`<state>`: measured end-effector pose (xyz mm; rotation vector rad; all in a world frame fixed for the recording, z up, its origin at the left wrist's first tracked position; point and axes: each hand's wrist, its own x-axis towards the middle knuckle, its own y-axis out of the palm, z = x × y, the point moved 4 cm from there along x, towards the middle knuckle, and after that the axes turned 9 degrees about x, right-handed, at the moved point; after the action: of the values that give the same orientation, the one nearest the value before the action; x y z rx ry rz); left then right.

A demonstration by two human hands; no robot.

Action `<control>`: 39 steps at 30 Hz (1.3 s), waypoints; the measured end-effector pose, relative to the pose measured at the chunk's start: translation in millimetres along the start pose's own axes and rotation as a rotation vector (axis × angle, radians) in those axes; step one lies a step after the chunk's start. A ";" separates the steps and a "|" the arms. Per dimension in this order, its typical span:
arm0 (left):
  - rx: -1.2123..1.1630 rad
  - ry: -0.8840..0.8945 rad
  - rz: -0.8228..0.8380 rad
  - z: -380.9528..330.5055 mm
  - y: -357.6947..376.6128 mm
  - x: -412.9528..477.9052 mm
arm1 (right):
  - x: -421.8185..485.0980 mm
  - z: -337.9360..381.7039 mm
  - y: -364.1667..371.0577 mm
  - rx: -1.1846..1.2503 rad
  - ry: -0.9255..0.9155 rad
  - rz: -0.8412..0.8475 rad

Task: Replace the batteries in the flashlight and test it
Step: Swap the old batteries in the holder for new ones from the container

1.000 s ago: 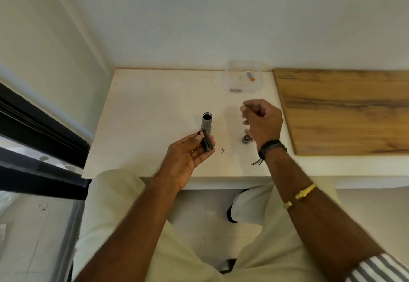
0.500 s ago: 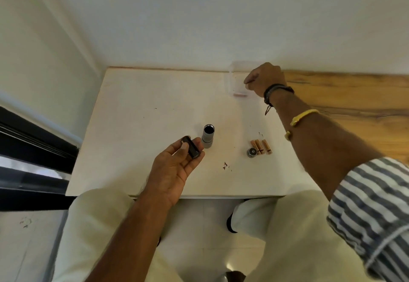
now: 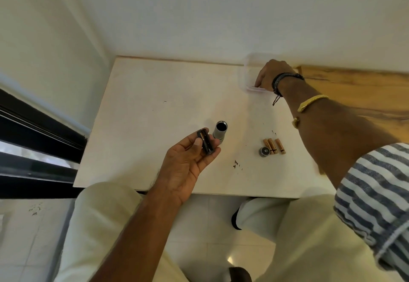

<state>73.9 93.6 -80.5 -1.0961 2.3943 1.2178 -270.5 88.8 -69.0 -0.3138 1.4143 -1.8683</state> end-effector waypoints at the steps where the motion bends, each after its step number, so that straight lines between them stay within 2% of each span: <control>1: 0.003 0.001 0.002 -0.1 0.3 -0.4 | -1.4 -0.3 0.2 0.011 0.004 -0.015; 9: 0.048 0.009 0.001 -0.5 2.8 -6.4 | -37.2 -2.6 -15.0 0.274 0.002 -0.253; 15: 0.090 0.023 0.001 1.9 0.7 -13.1 | -99.0 -1.0 -10.6 0.607 -0.063 -0.280; 21: 0.172 0.039 0.025 9.4 -2.4 -21.4 | -191.9 -1.6 12.2 1.075 -0.052 -0.232; 26: 0.223 0.021 0.062 19.3 1.3 -25.2 | -250.5 1.4 33.2 1.343 -0.007 -0.348; 32: 0.259 -0.003 0.101 33.4 5.3 -29.6 | -286.1 7.4 49.2 1.358 -0.025 -0.463; 39: 0.368 0.004 0.113 42.2 9.6 -32.3 | -304.6 17.2 52.9 1.139 -0.135 -0.486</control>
<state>84.4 146.4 -84.7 -0.8591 2.5741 0.7575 -30.1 281.4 -37.5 -0.1909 0.0213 -2.6465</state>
